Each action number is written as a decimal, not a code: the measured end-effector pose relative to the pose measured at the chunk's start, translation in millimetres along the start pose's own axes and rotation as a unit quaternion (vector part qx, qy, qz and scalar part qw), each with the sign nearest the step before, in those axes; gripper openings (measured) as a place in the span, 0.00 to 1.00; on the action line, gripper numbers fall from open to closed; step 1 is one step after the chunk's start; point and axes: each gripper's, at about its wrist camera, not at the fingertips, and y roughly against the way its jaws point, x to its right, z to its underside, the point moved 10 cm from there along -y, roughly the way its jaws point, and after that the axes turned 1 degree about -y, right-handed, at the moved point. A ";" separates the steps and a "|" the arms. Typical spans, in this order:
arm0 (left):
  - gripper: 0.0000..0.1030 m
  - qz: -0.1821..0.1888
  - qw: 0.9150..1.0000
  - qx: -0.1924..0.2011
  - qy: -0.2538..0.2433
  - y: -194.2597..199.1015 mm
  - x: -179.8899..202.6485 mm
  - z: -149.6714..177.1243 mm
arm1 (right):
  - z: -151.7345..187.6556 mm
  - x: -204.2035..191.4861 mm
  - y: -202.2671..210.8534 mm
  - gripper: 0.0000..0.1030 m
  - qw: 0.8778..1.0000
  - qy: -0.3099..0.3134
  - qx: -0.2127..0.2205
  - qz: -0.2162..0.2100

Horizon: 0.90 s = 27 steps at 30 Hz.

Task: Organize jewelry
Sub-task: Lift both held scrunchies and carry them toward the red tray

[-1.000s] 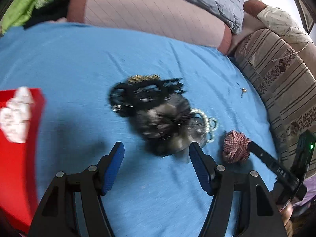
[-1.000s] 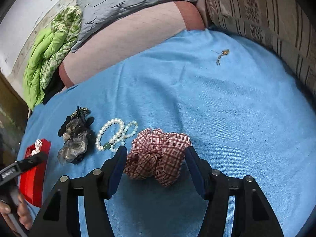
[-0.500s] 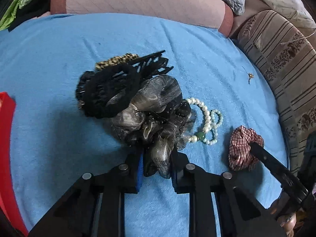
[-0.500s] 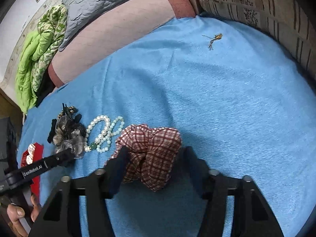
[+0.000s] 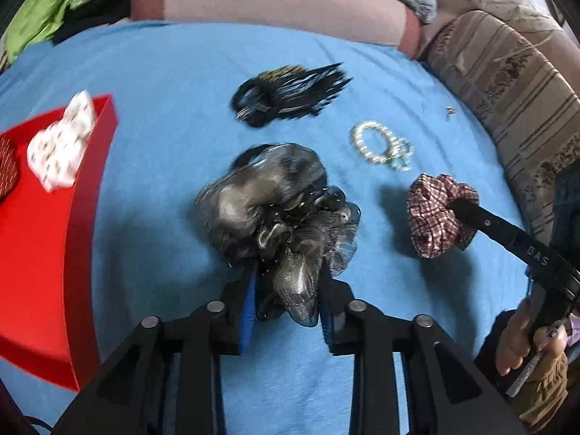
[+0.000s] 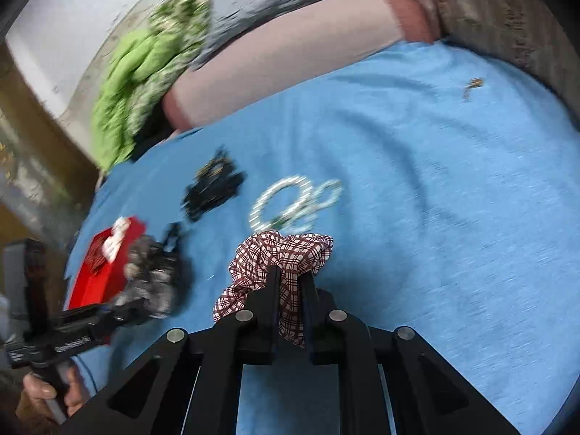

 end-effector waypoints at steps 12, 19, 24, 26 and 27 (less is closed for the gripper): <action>0.65 0.026 0.998 0.041 0.049 13.7 -19.4 -11.1 | 6.1 4.7 -7.0 0.54 1.000 -0.003 0.001 0.031; 0.17 0.024 0.998 0.025 0.057 -5.0 -11.3 -13.8 | 5.7 6.8 -13.4 0.50 0.999 0.004 0.000 0.044; 0.15 0.055 0.994 0.057 0.070 29.1 -6.2 -20.6 | 3.8 6.5 -12.0 0.09 0.999 0.008 0.002 0.043; 0.15 0.071 0.992 0.078 0.075 50.2 -5.7 -26.1 | 1.0 5.5 -6.8 0.07 0.999 0.010 0.012 0.042; 0.14 0.076 0.990 0.089 0.077 62.1 -6.5 -28.6 | -0.7 5.0 -3.9 0.07 0.999 0.010 0.018 0.042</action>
